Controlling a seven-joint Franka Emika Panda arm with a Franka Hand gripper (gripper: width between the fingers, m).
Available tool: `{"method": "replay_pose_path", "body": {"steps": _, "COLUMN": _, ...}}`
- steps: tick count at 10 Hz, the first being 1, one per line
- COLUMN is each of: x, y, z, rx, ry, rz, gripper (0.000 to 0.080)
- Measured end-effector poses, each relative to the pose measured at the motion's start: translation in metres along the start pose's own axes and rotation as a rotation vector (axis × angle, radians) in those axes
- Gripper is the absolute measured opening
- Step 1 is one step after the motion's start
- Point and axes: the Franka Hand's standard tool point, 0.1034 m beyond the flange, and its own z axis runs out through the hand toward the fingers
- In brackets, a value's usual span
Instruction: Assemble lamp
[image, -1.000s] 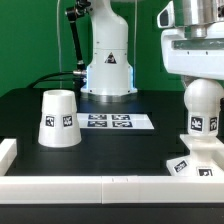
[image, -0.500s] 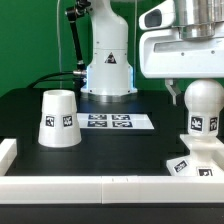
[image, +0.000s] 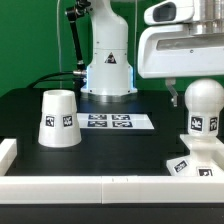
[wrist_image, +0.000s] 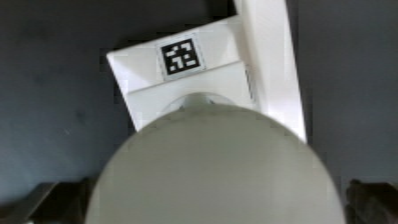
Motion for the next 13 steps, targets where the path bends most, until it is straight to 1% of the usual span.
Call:
{"method": "replay_pose_path", "body": {"steps": 2, "x": -0.0010, "y": -0.0008, "z": 0.0017, "rx": 0.000, "ry": -0.008, "rz": -0.236, "gripper": 0.0699}}
{"method": "replay_pose_path", "body": {"steps": 3, "x": 0.0000, "y": -0.0004, "z": 0.0015, "rx": -0.006, "ry": -0.007, "rz": -0.353, "gripper": 0.0699}}
{"method": "replay_pose_path", "body": {"steps": 4, "x": 0.0018, "y": -0.0008, "z": 0.0004, "rx": -0.023, "ry": -0.006, "rz": -0.466, "gripper": 0.0699}}
{"method": "replay_pose_path", "body": {"steps": 5, "x": 0.0030, "y": -0.0036, "z": -0.0009, "rx": -0.041, "ry": -0.004, "rz": -0.519, "gripper": 0.0699}}
{"method": "replay_pose_path", "body": {"steps": 6, "x": 0.0038, "y": -0.0051, "z": -0.0025, "rx": -0.048, "ry": 0.001, "rz": -0.582, "gripper": 0.0699}}
{"method": "replay_pose_path", "body": {"steps": 8, "x": 0.0077, "y": -0.0007, "z": -0.0062, "rx": -0.052, "ry": 0.016, "rz": -0.734, "gripper": 0.0699}}
{"method": "replay_pose_path", "body": {"steps": 12, "x": 0.0061, "y": 0.0013, "z": -0.0025, "rx": -0.056, "ry": 0.002, "rz": -0.966, "gripper": 0.0699}}
{"method": "replay_pose_path", "body": {"steps": 13, "x": 0.0053, "y": 0.0021, "z": -0.0013, "rx": -0.062, "ry": -0.008, "rz": -1.042, "gripper": 0.0699}}
